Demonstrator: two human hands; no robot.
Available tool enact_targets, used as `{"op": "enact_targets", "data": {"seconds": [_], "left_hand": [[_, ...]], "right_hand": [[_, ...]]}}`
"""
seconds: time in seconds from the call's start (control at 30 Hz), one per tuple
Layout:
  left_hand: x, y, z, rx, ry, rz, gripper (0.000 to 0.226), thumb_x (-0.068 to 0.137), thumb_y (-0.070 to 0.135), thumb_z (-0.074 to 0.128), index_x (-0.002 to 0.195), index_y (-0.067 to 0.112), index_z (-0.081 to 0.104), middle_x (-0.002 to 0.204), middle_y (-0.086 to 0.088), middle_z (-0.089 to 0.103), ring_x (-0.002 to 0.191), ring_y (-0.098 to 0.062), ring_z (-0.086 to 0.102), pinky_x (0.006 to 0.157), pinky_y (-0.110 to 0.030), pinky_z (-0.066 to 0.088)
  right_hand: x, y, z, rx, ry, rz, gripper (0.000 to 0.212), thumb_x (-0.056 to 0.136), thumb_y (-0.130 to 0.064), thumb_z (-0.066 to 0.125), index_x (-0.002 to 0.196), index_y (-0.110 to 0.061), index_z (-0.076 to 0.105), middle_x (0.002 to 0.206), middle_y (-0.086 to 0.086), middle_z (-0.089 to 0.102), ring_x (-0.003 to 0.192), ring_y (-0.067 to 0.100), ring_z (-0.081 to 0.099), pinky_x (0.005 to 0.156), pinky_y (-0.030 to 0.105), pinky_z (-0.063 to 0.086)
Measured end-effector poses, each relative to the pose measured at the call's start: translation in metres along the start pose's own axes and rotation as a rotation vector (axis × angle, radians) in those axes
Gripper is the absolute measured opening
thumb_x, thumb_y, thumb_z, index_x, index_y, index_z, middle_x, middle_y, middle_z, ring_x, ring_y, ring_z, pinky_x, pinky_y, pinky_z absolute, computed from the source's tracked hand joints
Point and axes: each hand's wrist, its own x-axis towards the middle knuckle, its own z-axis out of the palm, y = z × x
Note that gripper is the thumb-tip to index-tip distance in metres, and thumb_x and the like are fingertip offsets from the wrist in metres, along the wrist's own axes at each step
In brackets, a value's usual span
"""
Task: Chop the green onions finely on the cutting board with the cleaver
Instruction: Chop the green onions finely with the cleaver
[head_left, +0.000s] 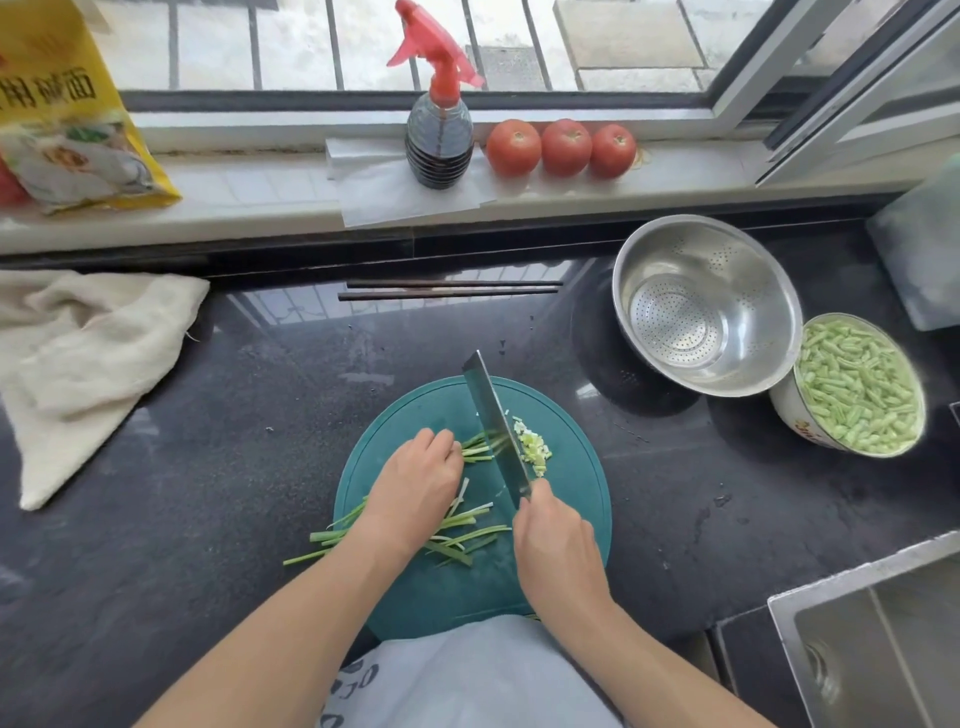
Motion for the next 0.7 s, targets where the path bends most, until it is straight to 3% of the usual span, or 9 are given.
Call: {"op": "enact_targets", "data": {"seconds": [0.1, 0.23, 0.43, 0.7], "left_hand": [[0.000, 0.000, 0.000, 0.015, 0.003, 0.021, 0.025, 0.069, -0.001, 0.074, 0.093, 0.003, 0.070, 0.081, -0.007, 0.056, 0.072, -0.024, 0.051, 0.060, -0.036, 0.050], [-0.001, -0.001, 0.000, 0.024, -0.002, 0.052, 0.023, 0.069, 0.001, 0.074, 0.092, 0.002, 0.070, 0.081, -0.008, 0.056, 0.071, -0.024, 0.051, 0.060, -0.036, 0.051], [0.002, 0.000, -0.006, 0.012, 0.018, 0.051, 0.023, 0.063, 0.000, 0.078, 0.081, 0.007, 0.066, 0.076, -0.006, 0.054, 0.067, -0.023, 0.050, 0.056, -0.033, 0.047], [0.000, -0.002, -0.003, 0.041, 0.008, 0.064, 0.022, 0.067, 0.000, 0.073, 0.088, 0.003, 0.067, 0.079, -0.008, 0.054, 0.069, -0.024, 0.050, 0.058, -0.035, 0.048]], "right_hand": [[0.008, -0.009, -0.001, -0.032, -0.036, 0.018, 0.019, 0.105, -0.021, 0.028, 0.087, -0.017, 0.034, 0.079, 0.003, 0.056, 0.071, 0.034, 0.049, 0.062, 0.040, 0.033], [0.040, -0.027, 0.001, -0.010, 0.031, -0.027, 0.015, 0.105, -0.022, 0.033, 0.090, -0.018, 0.036, 0.090, 0.007, 0.064, 0.082, 0.036, 0.060, 0.063, 0.039, 0.037], [0.036, -0.018, -0.001, 0.039, 0.053, -0.023, 0.017, 0.105, -0.022, 0.033, 0.088, -0.019, 0.035, 0.081, 0.004, 0.056, 0.076, 0.036, 0.056, 0.063, 0.040, 0.036], [0.009, -0.005, -0.005, 0.031, 0.019, 0.013, 0.020, 0.105, -0.026, 0.030, 0.088, -0.019, 0.037, 0.071, -0.003, 0.047, 0.071, 0.031, 0.052, 0.061, 0.041, 0.037]]}}
